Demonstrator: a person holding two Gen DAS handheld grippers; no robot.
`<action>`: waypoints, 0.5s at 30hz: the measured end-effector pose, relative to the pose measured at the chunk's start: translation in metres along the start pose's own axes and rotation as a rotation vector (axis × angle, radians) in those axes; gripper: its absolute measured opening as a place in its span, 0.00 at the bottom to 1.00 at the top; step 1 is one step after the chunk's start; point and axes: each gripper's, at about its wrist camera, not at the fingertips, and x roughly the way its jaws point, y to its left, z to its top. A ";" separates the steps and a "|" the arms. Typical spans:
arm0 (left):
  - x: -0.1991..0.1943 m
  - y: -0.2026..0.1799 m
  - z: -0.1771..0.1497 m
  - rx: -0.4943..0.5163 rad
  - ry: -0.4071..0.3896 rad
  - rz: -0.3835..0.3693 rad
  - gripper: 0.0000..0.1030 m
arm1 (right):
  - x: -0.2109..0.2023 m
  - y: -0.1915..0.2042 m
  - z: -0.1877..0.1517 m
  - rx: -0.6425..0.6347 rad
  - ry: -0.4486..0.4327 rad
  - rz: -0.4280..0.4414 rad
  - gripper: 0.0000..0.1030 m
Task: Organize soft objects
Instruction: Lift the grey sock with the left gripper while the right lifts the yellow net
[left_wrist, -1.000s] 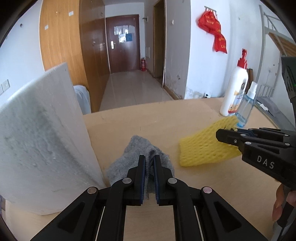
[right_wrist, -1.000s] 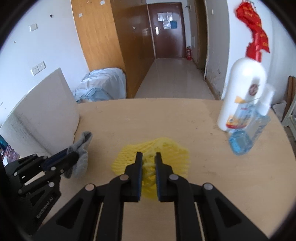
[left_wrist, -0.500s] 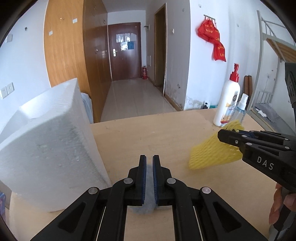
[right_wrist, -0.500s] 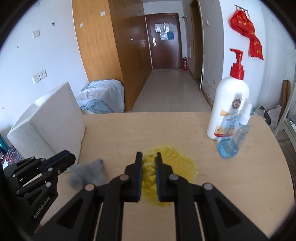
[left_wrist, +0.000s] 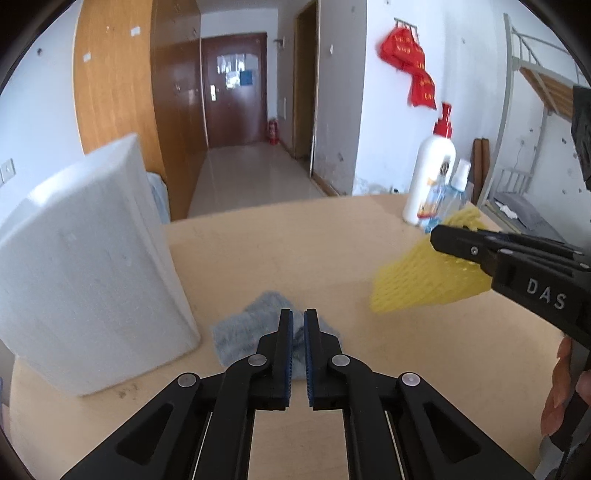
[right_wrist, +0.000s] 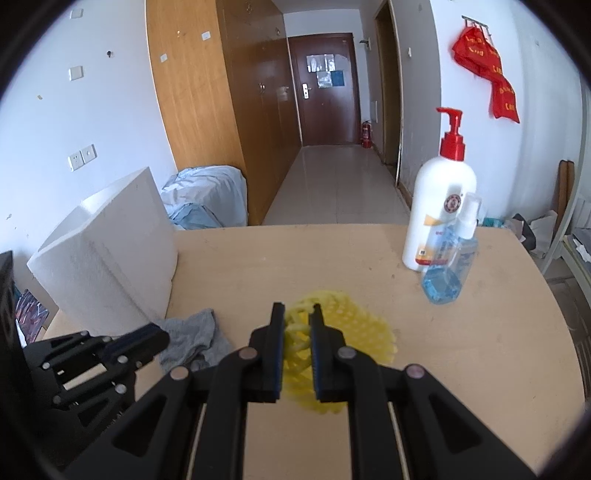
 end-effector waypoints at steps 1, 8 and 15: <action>0.003 -0.001 -0.002 0.000 0.015 0.006 0.12 | 0.000 0.001 0.000 0.000 0.001 0.000 0.15; 0.008 0.004 -0.011 -0.024 0.009 0.019 0.66 | 0.005 -0.001 0.000 0.006 0.004 -0.001 0.15; 0.029 0.001 -0.017 -0.011 0.077 0.023 0.66 | 0.006 -0.004 -0.002 0.014 0.008 0.002 0.15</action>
